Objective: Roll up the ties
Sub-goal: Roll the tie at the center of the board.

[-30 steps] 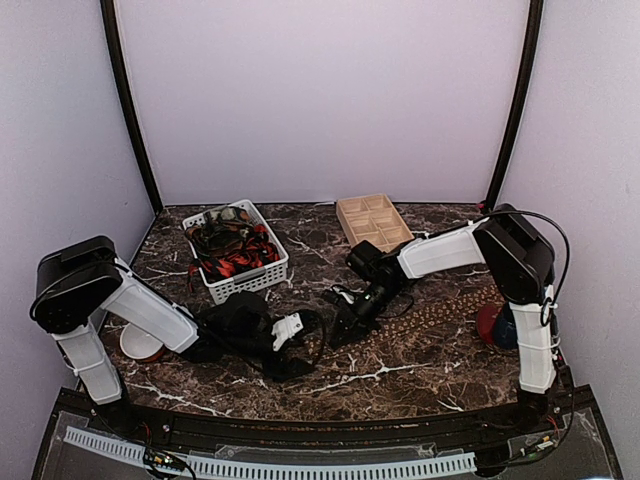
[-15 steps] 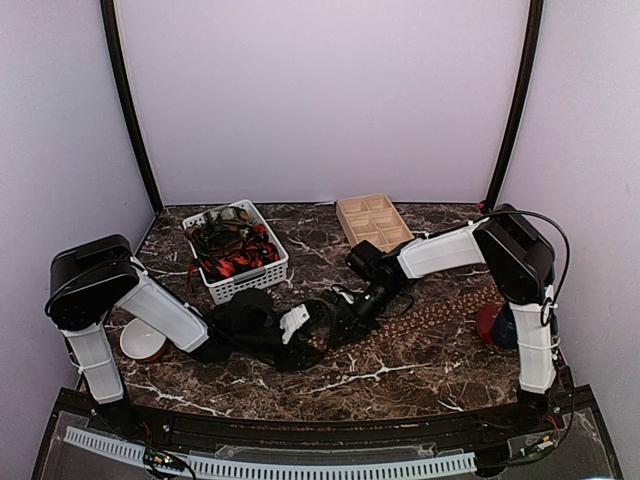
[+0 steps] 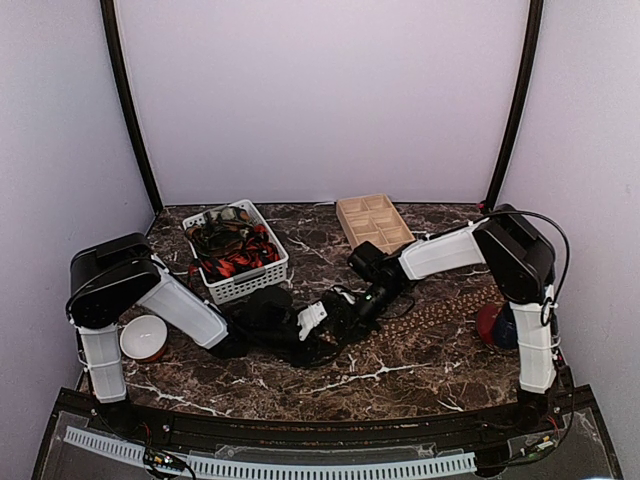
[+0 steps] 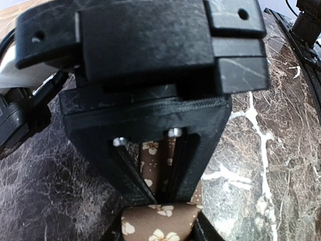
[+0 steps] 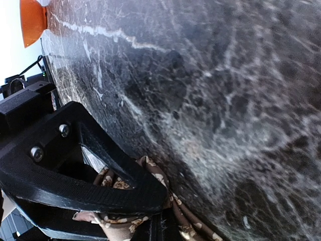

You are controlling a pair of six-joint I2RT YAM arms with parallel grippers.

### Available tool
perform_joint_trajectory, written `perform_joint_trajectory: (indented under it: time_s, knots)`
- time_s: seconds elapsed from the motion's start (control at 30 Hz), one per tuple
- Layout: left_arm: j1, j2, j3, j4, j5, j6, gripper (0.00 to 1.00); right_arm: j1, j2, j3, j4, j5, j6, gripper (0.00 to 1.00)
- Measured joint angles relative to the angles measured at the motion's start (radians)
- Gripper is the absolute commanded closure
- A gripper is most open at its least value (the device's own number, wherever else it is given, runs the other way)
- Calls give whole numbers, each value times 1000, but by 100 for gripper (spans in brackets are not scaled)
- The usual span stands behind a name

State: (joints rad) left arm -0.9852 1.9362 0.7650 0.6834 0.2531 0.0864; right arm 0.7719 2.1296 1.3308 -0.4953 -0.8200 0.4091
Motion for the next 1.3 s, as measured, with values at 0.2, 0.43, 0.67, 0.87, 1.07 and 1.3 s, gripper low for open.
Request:
perform_joint_trajectory:
  time_s: [0.2,0.43,0.67,0.87,1.07,1.3]
  knots:
    - [-11,-3,8,-27,-31,7,69,-23,-38,-33,6,12,-9,80]
    - [-23,-29,6,-85,-53,19,68,-103,-128,-66,15,10,22,60]
    - [-27,-31,21,-117,-63,18,67,-58,-149,-60,56,-51,77,60]
    - [-31,-31,22,-117,-71,14,67,-31,-133,-60,53,-54,79,64]
    - [-34,-31,22,-117,-79,14,67,-23,-90,-49,53,-35,80,74]
    - [-34,-31,22,-120,-79,10,59,-14,-61,-36,51,-22,82,100]
